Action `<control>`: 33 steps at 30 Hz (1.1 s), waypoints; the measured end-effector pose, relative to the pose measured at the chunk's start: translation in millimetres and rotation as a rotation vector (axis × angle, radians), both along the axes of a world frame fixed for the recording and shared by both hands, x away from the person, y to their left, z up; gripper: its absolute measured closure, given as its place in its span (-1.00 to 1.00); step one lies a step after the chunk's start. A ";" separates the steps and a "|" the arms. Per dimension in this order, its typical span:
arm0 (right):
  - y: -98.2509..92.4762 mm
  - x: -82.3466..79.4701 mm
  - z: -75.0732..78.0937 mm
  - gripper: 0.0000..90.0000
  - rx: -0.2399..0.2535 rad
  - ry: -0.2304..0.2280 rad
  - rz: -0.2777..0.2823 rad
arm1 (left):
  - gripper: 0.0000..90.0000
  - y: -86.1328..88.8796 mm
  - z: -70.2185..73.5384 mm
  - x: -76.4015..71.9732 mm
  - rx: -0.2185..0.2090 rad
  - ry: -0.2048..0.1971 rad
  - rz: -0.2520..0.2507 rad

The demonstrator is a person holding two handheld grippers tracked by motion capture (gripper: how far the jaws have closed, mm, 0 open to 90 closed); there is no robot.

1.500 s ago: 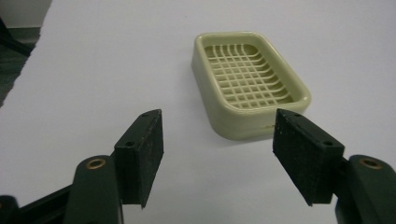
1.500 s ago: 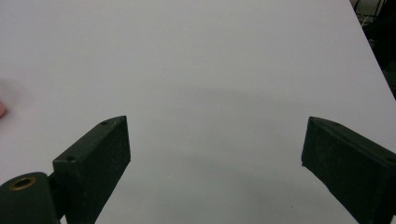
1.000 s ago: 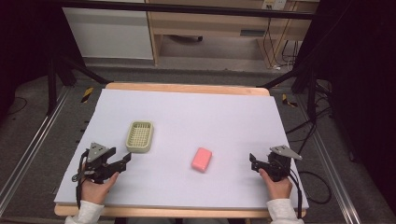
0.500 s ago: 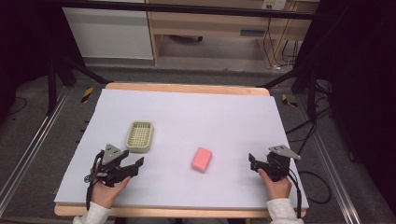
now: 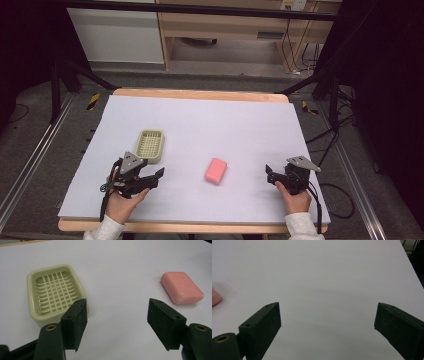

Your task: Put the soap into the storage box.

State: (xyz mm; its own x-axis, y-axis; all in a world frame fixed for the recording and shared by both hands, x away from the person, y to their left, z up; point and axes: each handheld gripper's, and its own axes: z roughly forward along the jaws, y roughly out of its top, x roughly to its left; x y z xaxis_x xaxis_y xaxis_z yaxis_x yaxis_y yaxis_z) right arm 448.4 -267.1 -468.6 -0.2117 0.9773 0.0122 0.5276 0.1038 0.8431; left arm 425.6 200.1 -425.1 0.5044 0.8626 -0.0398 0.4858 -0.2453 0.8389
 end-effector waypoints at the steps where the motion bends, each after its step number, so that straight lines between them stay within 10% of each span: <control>1: 0.2 0.2 -0.3 -0.84 -0.001 0.003 0.002 | -0.29 -4.3 1.9 0.8 0.012 -0.001 -0.005; 33: 1.6 -1.0 2.5 -0.84 0.001 -0.006 0.021 | -0.30 -88.2 21.7 25.1 0.081 0.018 -0.166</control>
